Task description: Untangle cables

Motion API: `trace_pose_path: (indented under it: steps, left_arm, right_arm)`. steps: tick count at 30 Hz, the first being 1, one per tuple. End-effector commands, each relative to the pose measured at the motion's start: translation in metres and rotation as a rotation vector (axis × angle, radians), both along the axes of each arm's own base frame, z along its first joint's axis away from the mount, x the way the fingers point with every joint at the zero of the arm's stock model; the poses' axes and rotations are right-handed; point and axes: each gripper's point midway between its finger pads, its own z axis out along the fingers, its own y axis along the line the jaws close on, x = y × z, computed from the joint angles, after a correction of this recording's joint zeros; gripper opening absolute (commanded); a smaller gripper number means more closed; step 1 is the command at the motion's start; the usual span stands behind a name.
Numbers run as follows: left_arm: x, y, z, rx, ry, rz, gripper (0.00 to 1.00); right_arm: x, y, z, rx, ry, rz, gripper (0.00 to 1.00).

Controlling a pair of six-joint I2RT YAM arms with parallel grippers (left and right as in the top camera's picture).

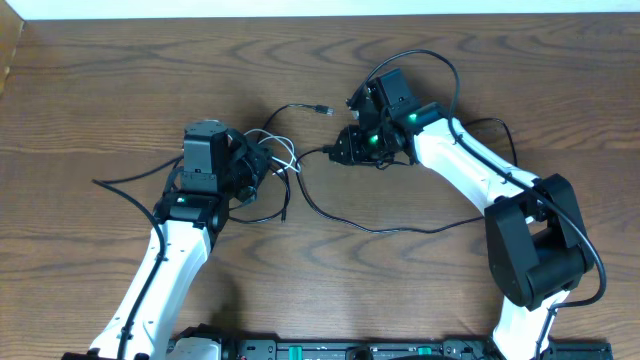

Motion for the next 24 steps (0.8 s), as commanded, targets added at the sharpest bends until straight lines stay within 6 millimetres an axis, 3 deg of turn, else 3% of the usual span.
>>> trace_pose_path:
  steps: [1,5,13,20,24]
  left_arm:
    - [0.001,-0.002,0.006,0.155,-0.099,-0.171,0.07]
    - [-0.002,-0.002,0.003,0.219,-0.117,-0.235,0.07]
    - [-0.003,-0.011,-0.005,0.257,-0.127,-0.300,0.07]
    - [0.008,-0.023,-0.040,0.266,-0.067,-0.329,0.07]
    - [0.008,-0.038,-0.044,0.198,-0.075,-0.385,0.07]
  right_arm:
    - [-0.008,0.008,-0.007,0.011,0.140,-0.142,0.37]
    - [-0.005,0.011,-0.010,-0.010,0.153,-0.227,0.40]
    - [-0.001,0.021,-0.024,0.025,0.172,-0.375,0.36]
    - [0.005,0.026,-0.031,0.081,0.111,-0.381,0.35]
    - [0.007,0.028,-0.035,0.079,0.093,-0.384,0.35]
